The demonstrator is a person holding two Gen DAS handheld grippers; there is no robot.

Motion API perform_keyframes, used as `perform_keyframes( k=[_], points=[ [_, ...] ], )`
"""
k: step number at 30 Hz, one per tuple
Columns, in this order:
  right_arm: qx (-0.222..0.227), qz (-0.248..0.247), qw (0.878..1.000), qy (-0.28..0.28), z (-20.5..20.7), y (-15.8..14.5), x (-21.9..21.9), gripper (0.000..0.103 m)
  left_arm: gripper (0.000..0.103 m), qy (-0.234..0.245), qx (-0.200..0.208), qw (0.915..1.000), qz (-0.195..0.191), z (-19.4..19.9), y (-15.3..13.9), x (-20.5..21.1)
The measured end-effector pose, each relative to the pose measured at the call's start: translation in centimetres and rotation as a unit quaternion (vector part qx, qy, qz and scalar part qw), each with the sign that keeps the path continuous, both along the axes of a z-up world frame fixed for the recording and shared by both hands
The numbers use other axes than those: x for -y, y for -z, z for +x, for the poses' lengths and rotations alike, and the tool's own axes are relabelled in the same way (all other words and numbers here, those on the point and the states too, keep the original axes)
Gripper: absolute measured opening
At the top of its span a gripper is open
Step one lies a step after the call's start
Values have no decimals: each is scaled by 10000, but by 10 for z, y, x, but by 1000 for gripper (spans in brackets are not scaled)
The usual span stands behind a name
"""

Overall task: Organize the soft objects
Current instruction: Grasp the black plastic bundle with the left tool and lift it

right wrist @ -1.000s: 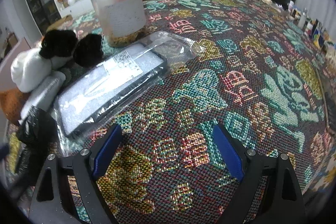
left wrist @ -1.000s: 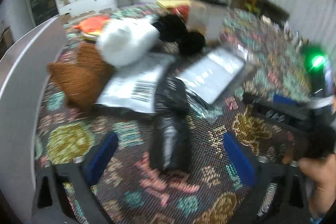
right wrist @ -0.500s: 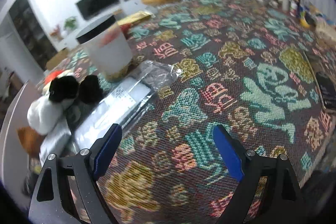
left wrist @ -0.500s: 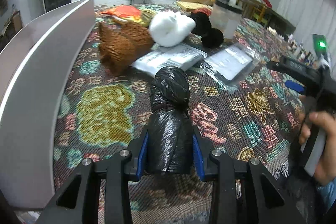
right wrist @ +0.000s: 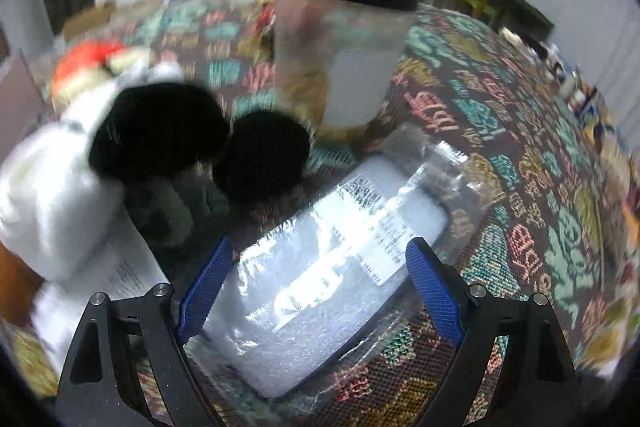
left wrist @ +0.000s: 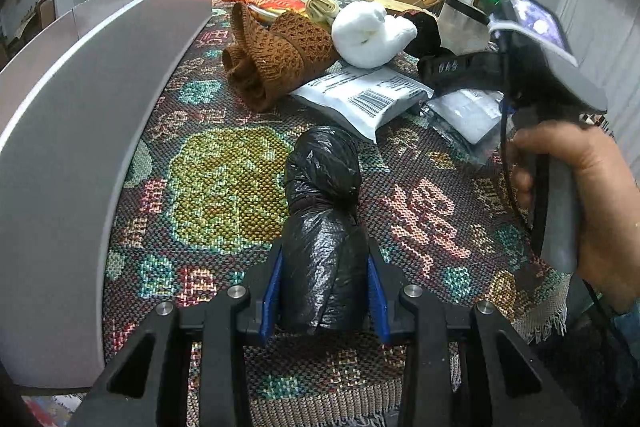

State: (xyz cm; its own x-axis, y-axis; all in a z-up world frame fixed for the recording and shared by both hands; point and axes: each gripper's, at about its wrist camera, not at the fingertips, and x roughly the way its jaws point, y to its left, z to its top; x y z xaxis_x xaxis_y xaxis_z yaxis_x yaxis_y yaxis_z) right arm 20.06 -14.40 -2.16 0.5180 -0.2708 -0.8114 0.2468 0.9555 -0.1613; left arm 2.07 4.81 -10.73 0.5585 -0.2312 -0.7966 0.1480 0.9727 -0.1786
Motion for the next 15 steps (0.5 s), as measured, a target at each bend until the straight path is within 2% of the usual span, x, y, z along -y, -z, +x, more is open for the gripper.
perform_keyframes(
  k=[4,9,11,15],
  points=[
    [3,-521,9983,-273,-9,-2,6,90,37,8,9,10000,15,1,0,1],
    [75,-651,9968,-451,-35,-3,23,90,37,-25,-37,10000,-3,8,3,3],
    [55,-622,9972,-417,-42,-5,36,90,38,-37,-38,10000,33,10,2,5],
    [37,-232,9993,-299,-48,-10,59,90,38,-22,-51,9999,101,12,2,8]
  ],
)
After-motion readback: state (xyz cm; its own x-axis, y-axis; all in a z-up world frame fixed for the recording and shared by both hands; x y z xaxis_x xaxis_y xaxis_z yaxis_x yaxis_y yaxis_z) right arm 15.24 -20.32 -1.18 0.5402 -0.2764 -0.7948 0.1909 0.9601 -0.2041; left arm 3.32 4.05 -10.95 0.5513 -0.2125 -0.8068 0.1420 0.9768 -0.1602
